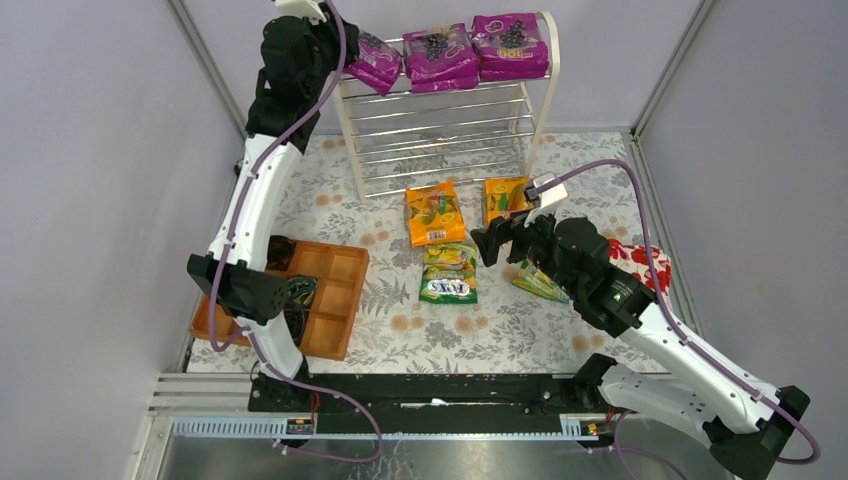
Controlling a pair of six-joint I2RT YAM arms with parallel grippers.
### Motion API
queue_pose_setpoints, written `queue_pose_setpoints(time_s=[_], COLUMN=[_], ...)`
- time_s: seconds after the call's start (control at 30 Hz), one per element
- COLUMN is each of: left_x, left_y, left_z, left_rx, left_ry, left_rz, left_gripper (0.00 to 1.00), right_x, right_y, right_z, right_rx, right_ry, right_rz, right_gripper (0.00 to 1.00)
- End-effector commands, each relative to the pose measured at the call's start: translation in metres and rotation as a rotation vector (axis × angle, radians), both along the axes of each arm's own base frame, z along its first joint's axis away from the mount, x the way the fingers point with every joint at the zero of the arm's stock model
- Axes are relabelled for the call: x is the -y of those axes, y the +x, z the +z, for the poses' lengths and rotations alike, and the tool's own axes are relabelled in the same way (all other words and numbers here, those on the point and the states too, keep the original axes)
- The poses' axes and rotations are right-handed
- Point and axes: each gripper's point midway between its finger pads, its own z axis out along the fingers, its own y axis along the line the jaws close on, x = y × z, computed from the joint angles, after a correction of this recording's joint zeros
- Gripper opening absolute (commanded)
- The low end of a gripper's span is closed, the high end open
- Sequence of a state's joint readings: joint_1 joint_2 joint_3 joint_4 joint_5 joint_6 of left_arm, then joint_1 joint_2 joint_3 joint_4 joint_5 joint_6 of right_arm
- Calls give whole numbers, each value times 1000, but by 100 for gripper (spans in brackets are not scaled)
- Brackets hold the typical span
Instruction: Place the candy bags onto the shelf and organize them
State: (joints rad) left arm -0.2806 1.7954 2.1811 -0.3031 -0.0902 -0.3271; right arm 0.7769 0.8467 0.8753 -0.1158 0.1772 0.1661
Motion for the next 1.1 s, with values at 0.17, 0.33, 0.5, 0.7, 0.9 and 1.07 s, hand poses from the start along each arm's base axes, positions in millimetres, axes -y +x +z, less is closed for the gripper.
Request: queue_pose_setpoints(time_s=[0.17,0.33,0.5,0.7,0.9,1.07], left_x=[-4,-2,7,22,44,43], left_y=[-29,-32,-33,-44,-64,-81], left_z=[0,-25,-37,-43,-44,-27], left_rx=[44,-19,-56,-72,-80,-23], left_ry=[-65,-70,-171,-349,-387,-293], left_rz=[-18,-32,-69,-144,-224,-252], left_gripper=[24,16,5,0,0,17], right_x=[4,1,-3,-8,-33,-54], right_y=[2,2,3,7,12,36], right_z=[1,-1,-3,-4,11,40], right_rx=[20,12,4,-2,-11,-33], right_ry=[-15,-12,-6,11,97,250], right_rz=[-18,-9,-1,0,57,0], right_gripper=[100,100,100,100,100,100])
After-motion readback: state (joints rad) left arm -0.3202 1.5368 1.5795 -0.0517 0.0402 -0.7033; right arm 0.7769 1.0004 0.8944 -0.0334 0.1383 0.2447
